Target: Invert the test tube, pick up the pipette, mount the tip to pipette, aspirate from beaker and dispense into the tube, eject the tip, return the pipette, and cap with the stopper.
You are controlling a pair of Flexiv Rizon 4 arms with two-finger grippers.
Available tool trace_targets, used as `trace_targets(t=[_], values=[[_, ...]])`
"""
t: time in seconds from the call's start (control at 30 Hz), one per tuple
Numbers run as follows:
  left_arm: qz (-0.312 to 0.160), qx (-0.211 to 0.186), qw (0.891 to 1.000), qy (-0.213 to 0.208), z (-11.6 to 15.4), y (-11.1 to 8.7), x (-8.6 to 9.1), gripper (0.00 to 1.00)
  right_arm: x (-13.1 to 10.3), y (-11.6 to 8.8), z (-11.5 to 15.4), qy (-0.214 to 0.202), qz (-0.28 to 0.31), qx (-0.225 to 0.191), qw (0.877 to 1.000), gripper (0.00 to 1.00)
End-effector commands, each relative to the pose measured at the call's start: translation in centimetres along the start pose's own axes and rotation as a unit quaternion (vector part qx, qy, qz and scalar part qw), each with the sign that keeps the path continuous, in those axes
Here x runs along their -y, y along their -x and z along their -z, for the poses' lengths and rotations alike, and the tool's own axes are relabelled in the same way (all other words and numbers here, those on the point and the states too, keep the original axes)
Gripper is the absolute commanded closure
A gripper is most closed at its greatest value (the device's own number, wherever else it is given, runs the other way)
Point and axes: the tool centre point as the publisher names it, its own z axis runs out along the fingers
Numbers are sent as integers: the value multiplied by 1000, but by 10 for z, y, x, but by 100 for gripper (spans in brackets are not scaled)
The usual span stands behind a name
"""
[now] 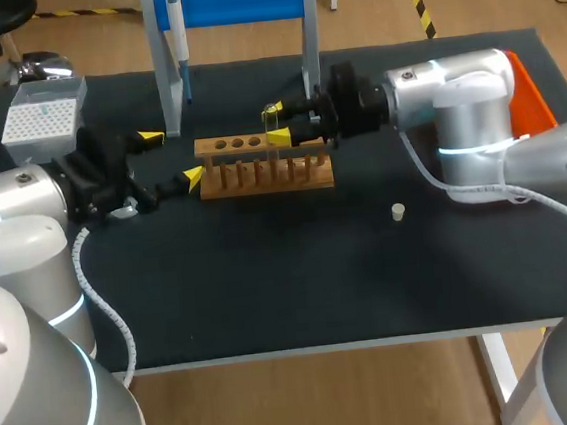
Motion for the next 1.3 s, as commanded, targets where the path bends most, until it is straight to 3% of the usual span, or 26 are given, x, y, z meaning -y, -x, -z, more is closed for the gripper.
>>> trace_targets(t=[0.03,0.17,0.23,0.3,1.3], values=[[-1,2,1000,-2,0,-1,-1,0,1,0,-3,0,0,1,1000,51],[-1,2,1000,-2,0,-1,-1,0,1,0,-3,0,-1,2,1000,53],[-1,2,1000,-2,0,-1,-1,0,1,0,-3,1,-1,2,1000,60],[-1,2,1000,-2,0,-1,-1,0,1,0,-3,2,-1,2,1000,100],[-1,2,1000,-2,0,-1,-1,0,3,14,-6,-17,1,15,1000,100]])
